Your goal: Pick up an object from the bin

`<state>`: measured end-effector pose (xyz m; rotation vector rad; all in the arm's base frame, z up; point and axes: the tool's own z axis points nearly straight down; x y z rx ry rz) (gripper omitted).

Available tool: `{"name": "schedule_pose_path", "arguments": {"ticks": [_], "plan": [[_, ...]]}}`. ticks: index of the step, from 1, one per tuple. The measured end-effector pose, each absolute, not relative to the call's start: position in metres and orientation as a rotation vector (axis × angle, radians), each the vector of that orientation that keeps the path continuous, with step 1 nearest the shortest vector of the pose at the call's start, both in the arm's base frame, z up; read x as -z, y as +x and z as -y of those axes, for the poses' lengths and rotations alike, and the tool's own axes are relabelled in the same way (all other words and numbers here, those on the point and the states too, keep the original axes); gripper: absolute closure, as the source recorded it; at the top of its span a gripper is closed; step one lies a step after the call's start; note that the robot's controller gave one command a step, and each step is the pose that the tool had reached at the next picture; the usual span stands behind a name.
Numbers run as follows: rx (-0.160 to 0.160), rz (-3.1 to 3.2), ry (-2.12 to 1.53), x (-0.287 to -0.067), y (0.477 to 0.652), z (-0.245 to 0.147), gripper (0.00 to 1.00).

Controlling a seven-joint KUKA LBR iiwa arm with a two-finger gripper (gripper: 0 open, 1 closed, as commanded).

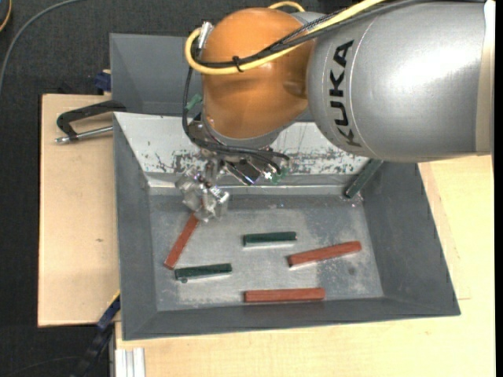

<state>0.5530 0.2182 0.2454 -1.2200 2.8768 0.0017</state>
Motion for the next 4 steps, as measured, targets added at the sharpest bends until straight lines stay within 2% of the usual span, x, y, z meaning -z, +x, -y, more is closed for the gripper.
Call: {"name": "schedule_pose_path", "arguments": {"ticks": [1, 2, 3, 4], "plan": [[-0.003, -2.887, -1.222, -0.24, 0.552, -0.217, 0.0], [-0.004, -2.858, -1.314, -0.067, 0.568, -0.219, 0.0], [-0.004, -2.852, -1.31, -0.071, 0.57, -0.22, 1.0], [-0.002, -2.806, -1.397, -0.207, 0.564, -0.216, 1.0]]}}
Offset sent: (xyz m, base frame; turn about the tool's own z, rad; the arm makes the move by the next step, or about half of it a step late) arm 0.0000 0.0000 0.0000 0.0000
